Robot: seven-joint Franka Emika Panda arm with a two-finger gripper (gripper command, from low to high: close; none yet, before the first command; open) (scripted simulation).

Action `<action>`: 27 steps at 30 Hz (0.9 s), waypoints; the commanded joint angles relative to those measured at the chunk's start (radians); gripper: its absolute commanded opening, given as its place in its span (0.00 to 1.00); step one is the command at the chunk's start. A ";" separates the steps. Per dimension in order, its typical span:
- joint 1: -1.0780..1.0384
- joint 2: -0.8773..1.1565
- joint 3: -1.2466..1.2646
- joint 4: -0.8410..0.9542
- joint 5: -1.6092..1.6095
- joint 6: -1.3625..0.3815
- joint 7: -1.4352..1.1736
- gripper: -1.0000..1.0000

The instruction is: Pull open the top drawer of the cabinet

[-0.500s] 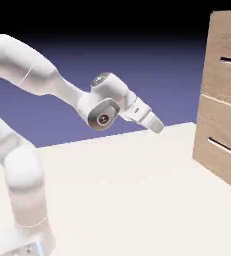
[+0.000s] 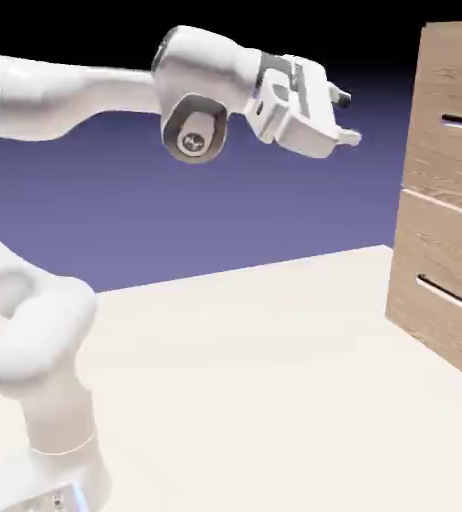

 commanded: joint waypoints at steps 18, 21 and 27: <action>-0.652 -0.252 0.342 0.466 0.671 -0.108 0.256 0.50; -0.761 -0.295 0.399 0.543 0.783 -0.126 0.299 0.50; -0.979 -0.379 0.513 0.698 1.006 -0.162 0.384 0.50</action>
